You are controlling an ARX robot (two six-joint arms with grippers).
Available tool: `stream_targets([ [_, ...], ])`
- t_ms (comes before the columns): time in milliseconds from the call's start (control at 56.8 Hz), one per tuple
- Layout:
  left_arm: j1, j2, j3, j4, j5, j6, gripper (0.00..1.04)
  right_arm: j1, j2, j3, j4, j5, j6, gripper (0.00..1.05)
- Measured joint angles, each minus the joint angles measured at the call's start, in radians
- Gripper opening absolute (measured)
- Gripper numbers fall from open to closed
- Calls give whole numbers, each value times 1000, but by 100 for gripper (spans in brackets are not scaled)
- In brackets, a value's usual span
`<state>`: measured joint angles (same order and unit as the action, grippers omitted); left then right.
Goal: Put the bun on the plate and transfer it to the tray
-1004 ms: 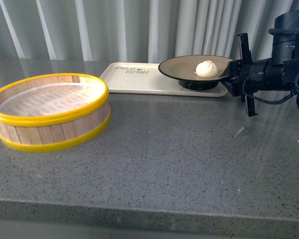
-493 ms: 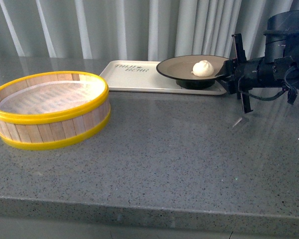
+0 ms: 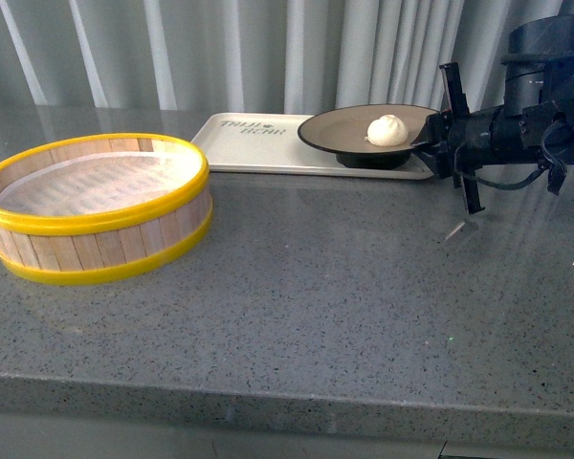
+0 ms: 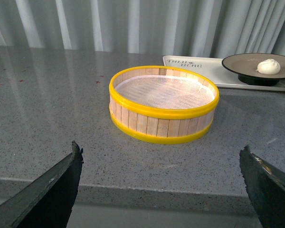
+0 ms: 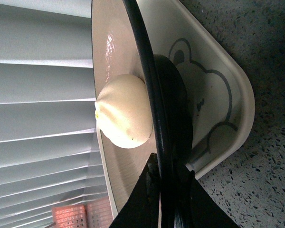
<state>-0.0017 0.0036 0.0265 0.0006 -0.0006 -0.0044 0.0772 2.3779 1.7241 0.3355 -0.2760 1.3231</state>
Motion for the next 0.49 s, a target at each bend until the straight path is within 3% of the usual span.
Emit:
stream_targets([
  [247,0,0,0,0,0,0,98,-3,-11,-12,18,-8,9,41],
  [493,0,0,0,0,0,0,98,1,-93,-79,42,-27,13,97],
])
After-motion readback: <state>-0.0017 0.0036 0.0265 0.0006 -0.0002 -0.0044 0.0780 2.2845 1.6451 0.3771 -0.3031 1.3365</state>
